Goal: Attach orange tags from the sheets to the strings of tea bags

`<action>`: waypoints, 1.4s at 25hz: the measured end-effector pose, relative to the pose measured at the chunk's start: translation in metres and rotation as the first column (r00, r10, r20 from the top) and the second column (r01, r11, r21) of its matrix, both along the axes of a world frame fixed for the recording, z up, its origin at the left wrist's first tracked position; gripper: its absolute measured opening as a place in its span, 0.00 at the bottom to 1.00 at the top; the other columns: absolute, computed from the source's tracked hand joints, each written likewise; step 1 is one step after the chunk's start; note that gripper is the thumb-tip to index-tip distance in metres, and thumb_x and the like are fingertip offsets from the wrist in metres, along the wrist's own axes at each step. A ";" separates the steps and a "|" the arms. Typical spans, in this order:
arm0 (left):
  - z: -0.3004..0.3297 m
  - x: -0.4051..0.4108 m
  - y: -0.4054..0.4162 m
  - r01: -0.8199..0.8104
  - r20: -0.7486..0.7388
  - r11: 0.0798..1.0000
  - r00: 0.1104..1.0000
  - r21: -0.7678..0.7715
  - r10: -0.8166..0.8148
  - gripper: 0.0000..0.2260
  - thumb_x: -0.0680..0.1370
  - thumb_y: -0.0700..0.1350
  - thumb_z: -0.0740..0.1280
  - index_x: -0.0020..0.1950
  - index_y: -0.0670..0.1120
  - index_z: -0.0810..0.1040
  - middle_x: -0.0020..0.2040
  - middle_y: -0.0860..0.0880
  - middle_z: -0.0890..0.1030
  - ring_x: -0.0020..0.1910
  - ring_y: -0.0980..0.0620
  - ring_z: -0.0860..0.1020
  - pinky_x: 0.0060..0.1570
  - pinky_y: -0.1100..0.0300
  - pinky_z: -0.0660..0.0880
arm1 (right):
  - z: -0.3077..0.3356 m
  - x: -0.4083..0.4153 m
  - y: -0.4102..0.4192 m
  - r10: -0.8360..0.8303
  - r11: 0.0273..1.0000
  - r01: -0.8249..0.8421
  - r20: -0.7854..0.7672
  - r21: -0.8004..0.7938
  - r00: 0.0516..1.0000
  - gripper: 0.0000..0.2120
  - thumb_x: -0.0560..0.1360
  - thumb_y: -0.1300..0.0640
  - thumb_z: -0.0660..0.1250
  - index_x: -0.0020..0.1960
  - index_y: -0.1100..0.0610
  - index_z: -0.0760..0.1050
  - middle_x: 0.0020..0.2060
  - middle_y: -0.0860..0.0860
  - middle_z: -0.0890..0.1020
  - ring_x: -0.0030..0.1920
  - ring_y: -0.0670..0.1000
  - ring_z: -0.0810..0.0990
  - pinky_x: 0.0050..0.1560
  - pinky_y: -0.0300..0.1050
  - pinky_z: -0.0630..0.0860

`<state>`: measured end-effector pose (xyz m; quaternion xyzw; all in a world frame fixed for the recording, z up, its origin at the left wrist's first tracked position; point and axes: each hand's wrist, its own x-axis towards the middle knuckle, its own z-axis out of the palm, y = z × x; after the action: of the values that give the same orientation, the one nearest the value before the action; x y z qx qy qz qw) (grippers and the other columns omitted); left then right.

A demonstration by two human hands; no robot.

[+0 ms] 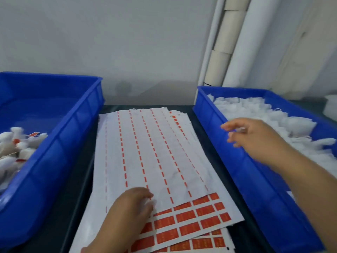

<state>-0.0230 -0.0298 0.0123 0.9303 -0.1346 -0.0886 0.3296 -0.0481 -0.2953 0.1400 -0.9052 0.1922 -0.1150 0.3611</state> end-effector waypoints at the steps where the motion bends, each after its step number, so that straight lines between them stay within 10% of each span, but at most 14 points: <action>1: -0.007 -0.004 -0.006 0.065 0.057 0.993 0.996 0.095 -0.071 0.12 0.76 0.59 0.62 0.60 0.63 0.73 0.66 0.64 0.70 0.61 0.63 0.71 0.64 0.64 0.66 | 0.003 0.010 -0.026 -0.069 0.988 0.059 -0.073 -0.142 0.995 0.15 0.75 0.65 0.64 0.53 0.47 0.78 0.50 0.44 0.80 0.45 0.46 0.80 0.41 0.37 0.73; 5: -0.015 -0.010 -0.017 0.179 0.100 0.944 0.972 0.278 -0.214 0.22 0.77 0.63 0.57 0.70 0.62 0.64 0.73 0.65 0.57 0.73 0.61 0.55 0.72 0.58 0.50 | -0.024 0.049 -0.121 -0.349 0.844 0.092 -0.411 -0.529 0.842 0.23 0.76 0.64 0.62 0.70 0.55 0.67 0.66 0.58 0.71 0.61 0.58 0.73 0.56 0.46 0.69; 10: -0.017 -0.009 -0.016 0.234 0.078 0.907 0.958 0.350 -0.277 0.23 0.76 0.65 0.54 0.71 0.64 0.60 0.74 0.65 0.53 0.74 0.62 0.50 0.72 0.58 0.47 | -0.076 0.061 -0.176 -0.328 0.916 0.179 -0.414 -0.358 0.849 0.21 0.73 0.58 0.65 0.65 0.60 0.68 0.53 0.59 0.76 0.46 0.58 0.76 0.37 0.46 0.70; 17: -0.018 -0.005 -0.016 0.270 0.042 0.870 0.948 0.411 -0.314 0.31 0.70 0.72 0.42 0.70 0.65 0.60 0.74 0.66 0.51 0.74 0.62 0.48 0.72 0.59 0.45 | -0.072 0.079 -0.167 -0.298 0.893 0.067 -0.474 -0.444 0.829 0.08 0.73 0.59 0.67 0.53 0.58 0.76 0.51 0.58 0.77 0.51 0.59 0.75 0.51 0.48 0.72; 21: -0.018 -0.004 -0.015 0.285 0.029 0.846 0.943 0.451 -0.333 0.32 0.69 0.73 0.42 0.70 0.65 0.59 0.74 0.66 0.51 0.74 0.62 0.48 0.72 0.59 0.45 | -0.072 0.076 -0.169 -0.340 0.853 0.089 -0.418 -0.514 0.842 0.24 0.76 0.56 0.64 0.70 0.51 0.64 0.64 0.60 0.65 0.55 0.61 0.74 0.55 0.51 0.74; 25: -0.020 -0.003 -0.016 0.300 0.014 0.842 0.940 0.447 -0.342 0.26 0.73 0.70 0.48 0.70 0.64 0.59 0.74 0.67 0.51 0.74 0.63 0.48 0.72 0.59 0.45 | -0.070 0.077 -0.163 -0.291 0.812 0.007 -0.395 -0.583 0.871 0.12 0.78 0.49 0.61 0.49 0.57 0.77 0.57 0.55 0.66 0.46 0.56 0.76 0.54 0.52 0.75; 30: -0.024 0.001 -0.016 0.283 0.009 0.864 0.949 0.416 -0.315 0.40 0.62 0.77 0.38 0.69 0.64 0.61 0.74 0.66 0.51 0.74 0.62 0.49 0.72 0.59 0.45 | -0.057 0.072 -0.153 -0.229 0.845 0.099 -0.189 -0.526 0.955 0.10 0.75 0.57 0.65 0.36 0.55 0.67 0.35 0.54 0.75 0.35 0.53 0.72 0.36 0.46 0.68; 35: -0.023 0.004 -0.017 0.279 -0.026 0.844 0.953 0.458 -0.301 0.62 0.40 0.75 0.20 0.69 0.65 0.61 0.74 0.66 0.51 0.74 0.62 0.49 0.72 0.59 0.46 | -0.010 0.060 -0.117 -0.221 0.886 0.278 0.189 -0.370 0.957 0.08 0.71 0.60 0.68 0.49 0.54 0.73 0.42 0.51 0.76 0.41 0.50 0.73 0.41 0.42 0.66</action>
<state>-0.0193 -0.0470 -0.0110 0.9522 -0.2566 -0.1445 0.0815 0.0121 -0.4121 0.1297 -0.9163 0.2542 -0.2606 0.1672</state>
